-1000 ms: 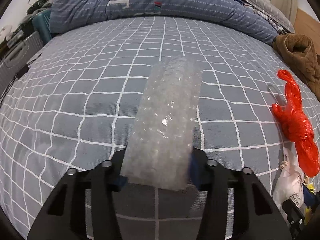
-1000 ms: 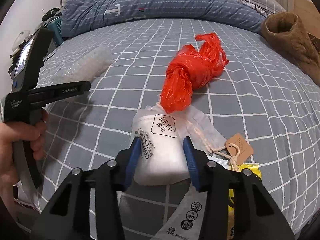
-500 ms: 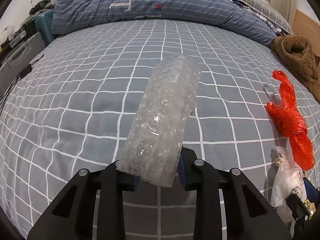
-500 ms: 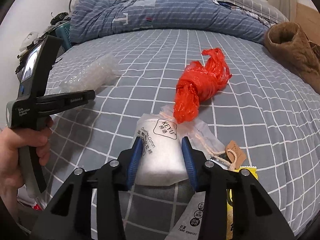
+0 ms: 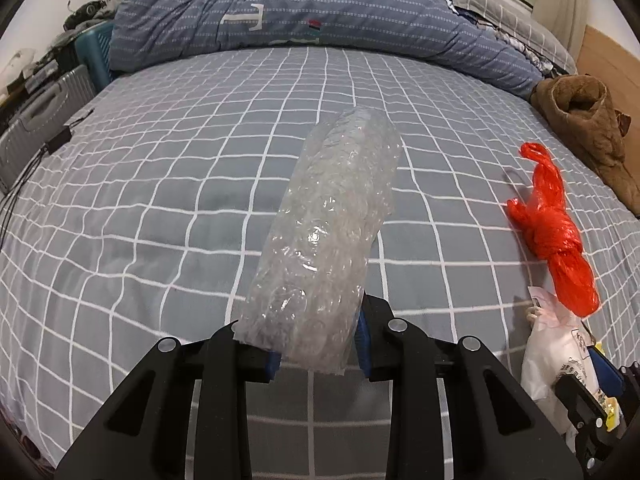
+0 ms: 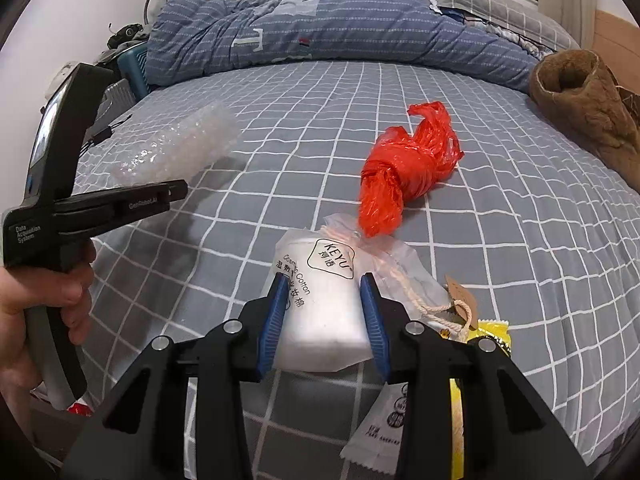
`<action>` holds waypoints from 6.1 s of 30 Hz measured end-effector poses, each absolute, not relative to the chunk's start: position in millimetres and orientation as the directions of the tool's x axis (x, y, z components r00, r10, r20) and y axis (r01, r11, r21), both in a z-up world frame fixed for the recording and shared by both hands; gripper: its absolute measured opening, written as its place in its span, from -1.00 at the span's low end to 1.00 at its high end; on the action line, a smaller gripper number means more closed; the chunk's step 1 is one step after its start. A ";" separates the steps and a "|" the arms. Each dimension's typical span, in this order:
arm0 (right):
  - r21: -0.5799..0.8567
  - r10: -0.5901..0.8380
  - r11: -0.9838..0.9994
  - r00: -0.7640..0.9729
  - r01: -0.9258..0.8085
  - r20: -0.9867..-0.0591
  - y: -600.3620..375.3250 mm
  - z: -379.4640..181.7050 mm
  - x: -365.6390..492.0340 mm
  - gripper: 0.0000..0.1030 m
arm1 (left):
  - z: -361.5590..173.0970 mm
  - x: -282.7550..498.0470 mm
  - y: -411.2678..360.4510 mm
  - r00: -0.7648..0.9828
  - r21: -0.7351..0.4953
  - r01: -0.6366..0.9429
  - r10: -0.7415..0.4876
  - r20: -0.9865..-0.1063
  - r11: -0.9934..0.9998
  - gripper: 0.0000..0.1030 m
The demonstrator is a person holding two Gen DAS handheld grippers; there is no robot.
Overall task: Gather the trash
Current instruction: 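Carry the bubble wrap and white mask packet over the trash bin, then open both grippers to drop the bubble wrap and mask packet into the bin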
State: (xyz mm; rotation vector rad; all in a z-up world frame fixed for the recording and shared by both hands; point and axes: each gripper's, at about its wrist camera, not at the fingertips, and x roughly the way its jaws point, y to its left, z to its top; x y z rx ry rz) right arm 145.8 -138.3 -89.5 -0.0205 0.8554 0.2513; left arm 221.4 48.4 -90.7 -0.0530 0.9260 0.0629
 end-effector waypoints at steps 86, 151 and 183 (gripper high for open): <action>0.042 0.144 0.987 0.719 -0.157 -0.680 -177.3 -44.6 -54.1 -0.29 | -83.3 -55.5 -11.9 0.571 -0.036 0.005 -0.032 -0.820 0.999 -0.46; 0.081 0.130 0.987 0.381 -0.142 -0.915 -173.6 -208.6 -80.2 -0.16 | -232.5 -90.4 -22.1 0.267 -0.016 -0.021 -0.010 -0.964 1.000 -0.45; 0.024 -0.012 0.998 0.517 0.063 -0.856 -293.7 -166.0 -106.6 0.73 | -240.7 -95.0 -119.4 0.244 -0.040 0.163 -0.079 -0.966 0.986 -0.26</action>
